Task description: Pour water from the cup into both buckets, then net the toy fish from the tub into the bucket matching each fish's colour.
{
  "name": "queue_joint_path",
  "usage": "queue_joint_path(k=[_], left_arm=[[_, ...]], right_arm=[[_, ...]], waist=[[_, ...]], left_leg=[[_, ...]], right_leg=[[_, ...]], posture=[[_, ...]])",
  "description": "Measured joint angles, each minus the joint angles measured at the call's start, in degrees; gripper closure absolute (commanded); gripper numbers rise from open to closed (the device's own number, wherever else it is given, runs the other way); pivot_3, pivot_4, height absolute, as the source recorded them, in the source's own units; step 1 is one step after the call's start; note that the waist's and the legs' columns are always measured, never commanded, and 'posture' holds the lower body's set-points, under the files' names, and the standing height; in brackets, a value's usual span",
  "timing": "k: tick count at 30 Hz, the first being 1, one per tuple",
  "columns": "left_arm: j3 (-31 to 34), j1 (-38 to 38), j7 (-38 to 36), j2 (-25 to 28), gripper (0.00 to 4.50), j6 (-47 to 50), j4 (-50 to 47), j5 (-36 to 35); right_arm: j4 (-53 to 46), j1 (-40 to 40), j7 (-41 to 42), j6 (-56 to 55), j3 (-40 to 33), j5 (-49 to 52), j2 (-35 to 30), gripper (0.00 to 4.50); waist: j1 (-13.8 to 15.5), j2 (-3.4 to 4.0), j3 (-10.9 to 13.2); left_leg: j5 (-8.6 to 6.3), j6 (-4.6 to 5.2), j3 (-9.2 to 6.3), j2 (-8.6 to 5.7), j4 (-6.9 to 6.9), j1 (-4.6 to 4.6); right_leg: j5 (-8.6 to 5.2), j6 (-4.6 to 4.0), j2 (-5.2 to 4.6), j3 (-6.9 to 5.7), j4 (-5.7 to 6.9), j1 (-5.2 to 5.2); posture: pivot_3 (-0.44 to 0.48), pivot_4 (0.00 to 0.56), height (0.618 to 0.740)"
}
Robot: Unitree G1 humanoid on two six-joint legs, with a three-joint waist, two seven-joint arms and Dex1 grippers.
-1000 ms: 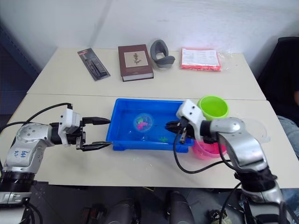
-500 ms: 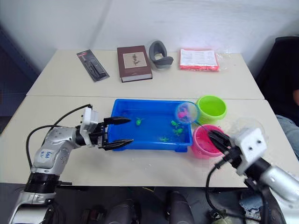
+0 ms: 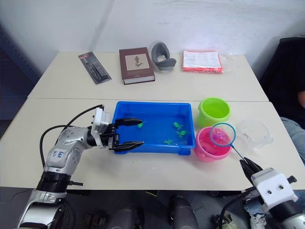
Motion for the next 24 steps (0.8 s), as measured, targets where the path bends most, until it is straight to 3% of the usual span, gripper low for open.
queue_joint_path(k=[3,7,12,19,22,24], left_arm=[[-0.16,-0.03,-0.08,-0.37,0.01,-0.45,0.00,0.05],[-0.76,-0.09,-0.10,-0.73,0.01,-0.55,0.00,0.07],[-0.78,-0.89,-0.10,-0.76,0.01,-0.66,0.03,0.07],[-0.78,-1.09,-0.05,-0.88,0.01,-1.14,0.18,0.07],[-0.77,-1.06,-0.04,-0.86,0.01,-1.19,0.18,0.07],[-0.74,-1.05,-0.04,-0.77,0.01,-1.33,0.21,0.07]], right_arm=[[4.65,0.99,-4.94,-10.78,-0.07,-11.04,-1.28,4.50],[8.74,1.41,-17.42,-24.26,-1.26,-31.82,-4.28,4.50],[11.06,1.32,-29.15,-31.90,-3.51,-44.34,-6.27,4.50],[12.36,0.01,-32.74,-33.45,-3.28,-46.20,-8.14,4.50],[12.76,-0.18,-29.16,-31.43,-1.03,-36.62,-8.58,4.50],[11.65,-1.28,-23.66,-26.02,4.08,-22.38,-8.64,4.50]], waist=[[-0.01,0.00,0.00],[-0.02,0.00,0.00],[-0.04,0.00,0.00],[-0.10,0.00,0.00],[-0.11,0.00,0.00],[-0.22,-0.01,0.00]], left_leg=[[0.00,0.00,0.01,-0.02,0.01,0.00],[0.03,-0.07,0.01,0.00,0.00,0.00],[0.05,-0.14,0.01,0.03,0.00,0.01],[0.06,-0.12,0.01,0.03,0.00,0.01],[0.06,-0.11,-0.01,0.06,0.00,0.02],[0.06,-0.08,-0.01,0.09,0.01,0.03]], right_leg=[[0.00,0.00,-0.02,0.04,0.00,0.00],[-0.01,-0.01,-0.02,0.11,0.00,-0.01],[-0.03,-0.04,-0.02,0.18,0.01,0.00],[-0.03,-0.04,0.01,0.24,0.02,0.00],[-0.03,-0.04,0.02,0.23,0.02,0.00],[-0.03,-0.04,-0.01,0.24,0.03,0.02]], posture=[[0.000,0.150,0.740],[0.000,0.150,0.740],[0.000,0.150,0.740],[0.000,0.150,0.740],[0.000,0.150,0.740],[0.000,0.150,0.740]])
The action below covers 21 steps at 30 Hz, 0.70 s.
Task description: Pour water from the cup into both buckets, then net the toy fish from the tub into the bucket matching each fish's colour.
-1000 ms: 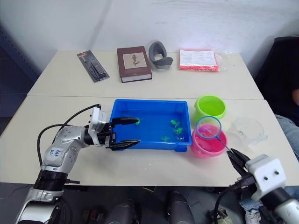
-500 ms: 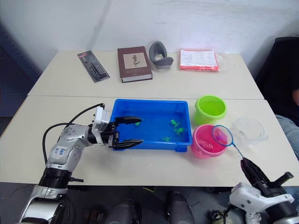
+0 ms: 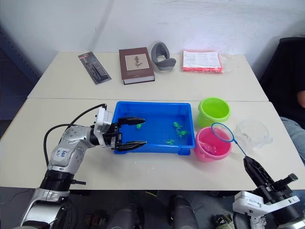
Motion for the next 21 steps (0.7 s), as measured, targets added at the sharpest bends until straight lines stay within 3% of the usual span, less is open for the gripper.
queue_joint_path(k=[4,7,9,11,13,21], left_arm=[[0.22,-0.06,-0.04,0.74,0.01,-0.76,1.59,0.16],[0.40,-0.14,-0.23,2.18,0.01,-1.62,2.81,0.67],[1.67,-0.41,-0.38,3.16,0.01,-2.31,4.62,0.94],[1.85,-0.96,-0.38,3.43,0.01,-2.49,5.33,1.04],[3.23,-1.04,-0.48,4.71,0.01,-3.66,6.83,1.39],[4.03,-0.82,0.09,5.00,0.01,-4.65,6.53,1.71]], right_arm=[[-10.92,-4.32,8.82,20.97,9.40,33.53,-1.90,4.50],[-18.08,-9.44,10.06,35.59,11.18,50.33,-6.95,4.50],[-20.60,-15.56,6.81,46.01,11.99,62.30,-10.28,4.50],[-21.05,-17.81,5.01,50.03,12.16,66.81,-11.66,4.50],[-19.99,-29.38,-3.72,63.56,16.17,81.22,-15.66,4.50],[-13.45,-42.83,-19.80,80.48,20.41,106.76,-24.44,4.50]], waist=[[-0.02,0.01,0.00],[0.21,0.00,0.00],[0.16,0.00,0.00],[0.23,0.00,0.00],[0.29,-0.02,0.01],[0.72,-0.02,0.01]], left_leg=[[-0.01,0.04,-0.03,0.05,0.02,0.08],[-0.11,0.27,-0.11,0.05,0.03,0.06],[-0.11,0.28,-0.11,0.04,0.05,0.04],[-0.11,0.28,-0.13,0.02,0.04,0.02],[0.02,0.10,-0.17,-0.01,0.05,-0.06],[0.01,0.11,-0.16,0.01,0.04,-0.21]], right_leg=[[-0.02,-0.04,-0.11,0.02,0.18,0.00],[-0.02,-0.04,-0.12,-0.07,0.17,-0.01],[-0.02,-0.04,-0.16,-0.10,0.18,-0.01],[-0.02,-0.04,-0.18,-0.12,0.17,-0.01],[-0.02,-0.06,-0.27,-0.22,0.16,-0.07],[0.01,0.00,-0.32,-0.42,-0.10,-0.06]], posture=[[0.000,0.150,0.740],[0.000,0.150,0.740],[0.000,0.150,0.740],[0.000,0.150,0.740],[0.000,0.150,0.740],[0.000,0.150,0.740]])
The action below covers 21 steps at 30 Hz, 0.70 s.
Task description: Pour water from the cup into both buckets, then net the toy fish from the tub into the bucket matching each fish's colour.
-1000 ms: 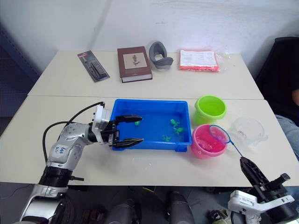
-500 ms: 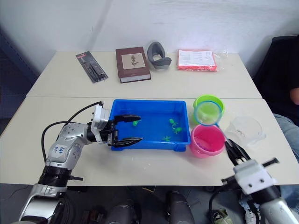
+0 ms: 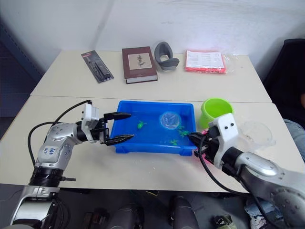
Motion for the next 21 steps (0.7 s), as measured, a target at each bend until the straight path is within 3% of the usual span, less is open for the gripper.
queue_joint_path(k=[5,8,10,14,21], left_arm=[[0.34,1.20,0.67,0.05,0.01,-0.01,-0.47,0.00],[0.60,1.63,1.15,0.10,0.01,-0.02,-0.80,0.00],[0.67,2.16,1.35,0.18,0.01,-0.02,-1.17,0.00],[0.65,2.50,1.77,0.17,0.01,0.00,-2.19,0.00],[0.69,2.72,2.27,0.19,0.01,0.00,-2.59,0.00]], right_arm=[[3.11,-3.42,-5.60,2.91,2.22,7.62,-3.22,4.50],[2.50,-8.45,-0.37,4.18,4.48,-3.51,-9.76,4.50],[1.76,-10.51,8.40,0.40,8.00,-18.91,-15.10,4.50],[1.99,-7.40,21.00,-7.04,14.01,-36.23,-19.43,4.50],[3.66,-5.60,30.89,-13.96,15.63,-51.01,-17.57,4.50]], waist=[[-0.01,0.00,0.00],[-0.02,0.02,0.01],[-0.05,0.02,0.01],[0.12,0.00,0.00],[0.17,0.00,0.00]], left_leg=[[-0.02,0.04,0.05,-0.02,0.02,-0.03],[-0.01,0.09,0.07,-0.02,0.03,-0.04],[-0.02,0.09,0.03,0.02,-0.04,-0.04],[-0.04,0.04,0.03,0.05,-0.07,-0.10],[-0.06,0.09,0.14,-0.02,0.02,-0.13]], right_leg=[[0.05,0.08,-0.03,0.01,-0.07,0.00],[0.06,0.11,-0.02,0.04,-0.10,-0.02],[0.06,0.11,0.08,0.02,-0.18,-0.02],[0.06,0.11,0.12,-0.04,-0.30,-0.03],[0.18,0.31,0.09,-0.03,-0.42,-0.01]], posture=[[0.000,0.150,0.740],[0.000,0.150,0.740],[0.000,0.150,0.740],[0.000,0.150,0.740],[0.000,0.150,0.740]])
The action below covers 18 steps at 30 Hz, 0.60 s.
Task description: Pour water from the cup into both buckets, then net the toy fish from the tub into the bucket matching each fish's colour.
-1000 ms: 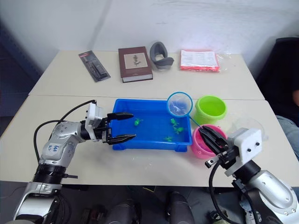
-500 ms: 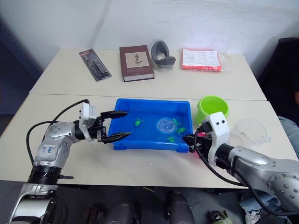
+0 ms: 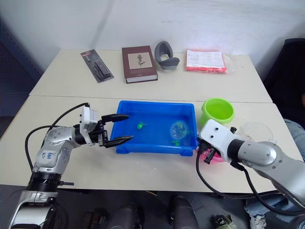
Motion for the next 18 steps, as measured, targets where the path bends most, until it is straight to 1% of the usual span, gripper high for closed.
queue_joint_path(k=[4,5,6,8,9,11,12,14,16,18], left_arm=[[-0.02,0.04,0.21,-0.04,0.01,0.01,-0.09,0.00],[-0.02,0.05,0.27,-0.08,0.01,0.01,-0.09,0.00],[-0.01,0.07,0.44,-0.08,0.01,0.01,-0.09,0.00],[-0.05,0.07,0.64,-0.22,0.01,0.01,-0.14,0.00],[-0.03,0.10,0.66,-0.22,0.01,0.01,-0.18,0.00],[-0.05,0.11,0.72,-0.35,0.01,0.01,-0.20,-0.01],[-0.12,0.10,0.76,-0.48,0.01,0.00,-0.25,-0.01],[-0.13,0.09,0.85,-0.52,0.01,0.00,-0.26,-0.01],[-0.09,0.10,0.95,-0.52,0.01,-0.01,-0.27,-0.01],[-0.10,0.10,1.03,-0.53,0.01,-0.01,-0.26,-0.01]], right_arm=[[2.19,-2.45,2.58,-2.19,1.33,-10.09,-0.01,4.50],[2.66,-2.57,3.15,-1.85,1.60,-10.78,0.09,4.50],[2.84,-3.11,3.81,0.65,1.44,-10.16,1.61,4.50],[2.37,-4.28,4.20,7.18,-0.19,-5.61,5.77,4.50],[2.07,-5.42,3.68,11.95,-1.66,-1.75,8.93,4.50],[1.55,-9.09,0.11,21.90,-5.92,6.22,17.87,4.50],[1.33,-10.68,-1.69,26.45,-7.80,9.60,21.14,4.50],[0.78,-12.08,-4.46,33.92,-10.55,13.52,24.60,4.50],[0.68,-12.81,-6.90,39.58,-12.79,15.23,27.24,4.50],[0.63,-12.90,-9.50,44.15,-16.16,16.41,31.41,4.50]], waist=[[-0.04,0.00,0.00],[-0.02,0.00,0.00],[0.00,0.00,0.00],[0.07,0.00,0.00],[0.01,0.00,0.00],[-0.32,-0.01,0.00],[-0.42,0.00,0.00],[-0.54,0.00,0.00],[-0.39,0.00,0.00],[-0.46,0.00,0.00]], left_leg=[[0.00,-0.02,-0.03,0.04,-0.02,0.01],[0.00,-0.03,-0.03,0.04,-0.02,0.01],[0.00,-0.03,-0.04,0.05,-0.03,0.01],[0.01,-0.03,-0.03,0.05,-0.01,-0.01],[0.01,-0.03,-0.03,0.06,0.01,0.00],[0.02,-0.05,-0.03,0.09,0.01,0.00],[0.03,-0.07,-0.06,0.07,0.00,0.01],[0.03,-0.08,-0.13,0.09,-0.02,0.00],[0.02,-0.07,-0.16,0.06,-0.02,-0.05],[0.02,-0.05,-0.14,0.01,-0.02,-0.07]], right_leg=[[-0.01,-0.04,0.01,0.01,-0.01,-0.01],[-0.01,-0.04,0.01,0.01,-0.01,-0.01],[-0.02,-0.04,0.01,0.00,-0.01,-0.01],[-0.01,-0.05,-0.01,-0.01,0.01,-0.01],[-0.01,-0.05,-0.02,0.00,0.02,-0.01],[0.03,-0.11,-0.04,0.02,0.06,-0.01],[0.02,-0.11,-0.08,0.01,0.09,-0.01],[-0.01,-0.17,-0.09,-0.03,0.14,-0.01],[-0.01,-0.17,-0.14,-0.07,0.29,-0.02],[-0.01,-0.16,-0.17,-0.06,0.30,-0.02]], posture=[[0.000,0.150,0.740],[0.000,0.150,0.740],[0.000,0.150,0.740],[0.000,0.150,0.740],[0.000,0.150,0.740],[0.000,0.150,0.740],[0.000,0.150,0.740],[0.000,0.150,0.740],[0.000,0.150,0.740],[0.000,0.150,0.740]])
